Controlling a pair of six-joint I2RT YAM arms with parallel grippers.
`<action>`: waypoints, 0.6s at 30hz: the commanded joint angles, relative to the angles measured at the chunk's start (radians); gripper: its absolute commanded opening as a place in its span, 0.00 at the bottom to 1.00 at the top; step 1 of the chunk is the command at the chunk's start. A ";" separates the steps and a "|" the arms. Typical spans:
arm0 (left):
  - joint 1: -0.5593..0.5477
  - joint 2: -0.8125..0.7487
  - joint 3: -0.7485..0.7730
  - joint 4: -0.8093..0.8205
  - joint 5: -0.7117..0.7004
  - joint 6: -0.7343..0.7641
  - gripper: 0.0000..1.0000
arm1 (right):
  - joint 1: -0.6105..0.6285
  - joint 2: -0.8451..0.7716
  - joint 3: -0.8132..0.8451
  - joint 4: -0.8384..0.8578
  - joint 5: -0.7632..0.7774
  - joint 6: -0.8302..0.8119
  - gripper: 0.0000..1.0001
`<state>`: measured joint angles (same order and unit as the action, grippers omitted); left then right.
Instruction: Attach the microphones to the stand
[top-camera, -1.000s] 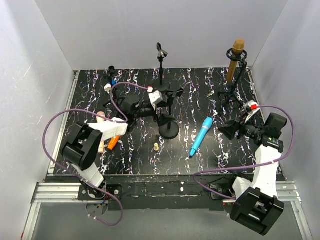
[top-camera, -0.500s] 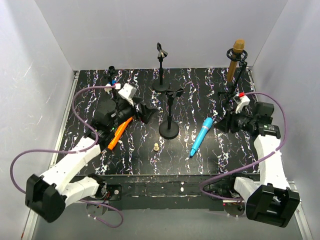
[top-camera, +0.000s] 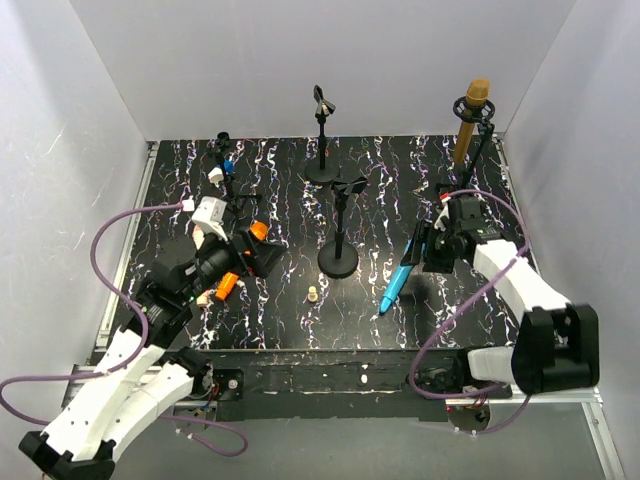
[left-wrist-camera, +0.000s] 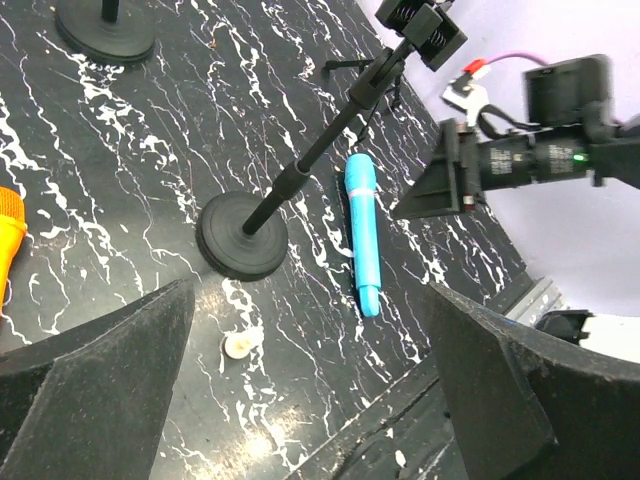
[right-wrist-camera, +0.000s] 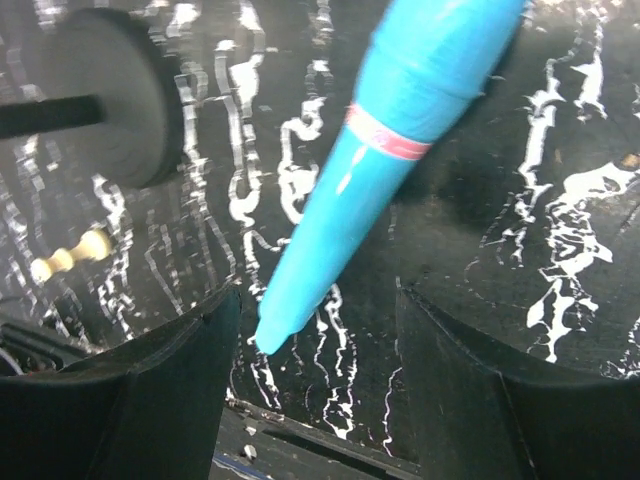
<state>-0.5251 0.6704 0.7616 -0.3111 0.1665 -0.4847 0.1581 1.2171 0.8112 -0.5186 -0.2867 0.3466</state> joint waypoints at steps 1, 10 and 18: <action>0.002 -0.057 -0.022 -0.112 -0.048 -0.060 0.98 | 0.032 0.152 0.117 -0.020 0.122 0.088 0.70; 0.002 -0.141 -0.057 -0.184 -0.074 -0.083 0.98 | 0.077 0.340 0.170 -0.032 0.172 0.074 0.74; 0.002 -0.134 -0.054 -0.184 -0.036 -0.057 0.98 | 0.081 0.437 0.197 -0.035 0.178 0.034 0.62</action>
<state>-0.5251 0.5388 0.7086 -0.4797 0.1131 -0.5549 0.2325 1.6379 0.9676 -0.5453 -0.1333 0.4084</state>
